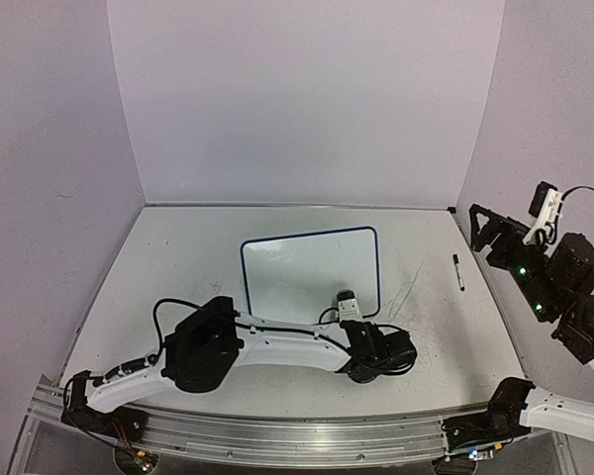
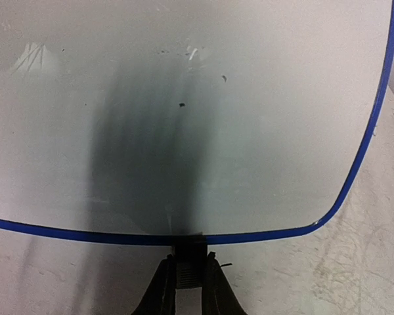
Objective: Write a sentence on the whiteboard
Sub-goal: Move the whiteboard to the center of the board.
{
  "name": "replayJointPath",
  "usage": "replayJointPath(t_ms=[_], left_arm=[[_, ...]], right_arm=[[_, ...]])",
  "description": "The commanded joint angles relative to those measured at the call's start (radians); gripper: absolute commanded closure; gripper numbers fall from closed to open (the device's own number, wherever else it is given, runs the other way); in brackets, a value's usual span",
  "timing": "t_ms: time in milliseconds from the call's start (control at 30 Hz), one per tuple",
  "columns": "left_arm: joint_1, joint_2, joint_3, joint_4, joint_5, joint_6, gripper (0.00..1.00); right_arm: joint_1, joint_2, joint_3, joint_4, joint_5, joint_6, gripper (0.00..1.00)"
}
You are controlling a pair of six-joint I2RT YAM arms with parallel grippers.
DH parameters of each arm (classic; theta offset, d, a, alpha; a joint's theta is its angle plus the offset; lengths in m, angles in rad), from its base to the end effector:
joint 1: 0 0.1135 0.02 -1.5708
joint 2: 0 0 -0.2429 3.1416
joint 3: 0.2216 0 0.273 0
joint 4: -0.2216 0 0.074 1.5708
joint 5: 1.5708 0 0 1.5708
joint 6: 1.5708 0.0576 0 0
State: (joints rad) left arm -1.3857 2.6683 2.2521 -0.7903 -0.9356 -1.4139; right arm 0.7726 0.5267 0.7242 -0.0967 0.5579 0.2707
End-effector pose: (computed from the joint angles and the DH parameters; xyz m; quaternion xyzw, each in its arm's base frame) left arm 0.1454 -0.5248 0.0703 -0.0940 0.8766 -0.0839 0.4645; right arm 0.1514 0.1049 0.3591 0.0378 0.6752 0.1953 0.7103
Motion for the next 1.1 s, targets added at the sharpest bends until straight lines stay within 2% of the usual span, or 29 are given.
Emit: replayJointPath(t_ms=[0,100,300,367,533,633,733,833,933,1067], left_arm=[[-0.049,0.101,0.185,0.057,0.011,0.056,0.95],[-0.074,0.132,0.237,0.088,-0.009,0.084,0.95],[-0.086,0.144,0.205,0.247,-0.018,0.184,0.92],[-0.090,0.145,0.204,0.318,-0.022,0.271,0.85],[-0.120,0.082,0.138,0.460,-0.036,0.512,0.58],[-0.143,0.003,0.032,0.552,-0.032,0.619,0.39],[-0.158,-0.065,-0.038,0.566,-0.030,0.703,0.30],[-0.164,-0.178,-0.175,0.578,0.044,0.732,0.25],[-0.166,-0.332,-0.374,0.629,0.102,0.792,0.22],[-0.168,-0.603,-0.745,0.880,0.185,0.976,0.19]], right_arm=[[-0.002,-0.062,0.009,-0.069,-0.004,0.038,0.02],[-0.002,-0.087,0.008,-0.088,0.001,0.040,0.02],[-0.003,-0.108,0.028,-0.115,-0.010,0.047,0.02],[-0.002,-0.108,0.035,-0.128,-0.025,0.055,0.02],[-0.002,-0.100,0.044,-0.157,-0.042,0.055,0.02],[-0.003,-0.078,0.052,-0.180,-0.032,0.053,0.02],[-0.003,-0.050,0.062,-0.203,-0.030,0.055,0.02],[-0.003,-0.016,0.066,-0.223,-0.025,0.064,0.02],[-0.003,0.031,0.060,-0.241,-0.008,0.068,0.02],[-0.002,0.110,0.045,-0.257,0.068,0.074,0.02]])
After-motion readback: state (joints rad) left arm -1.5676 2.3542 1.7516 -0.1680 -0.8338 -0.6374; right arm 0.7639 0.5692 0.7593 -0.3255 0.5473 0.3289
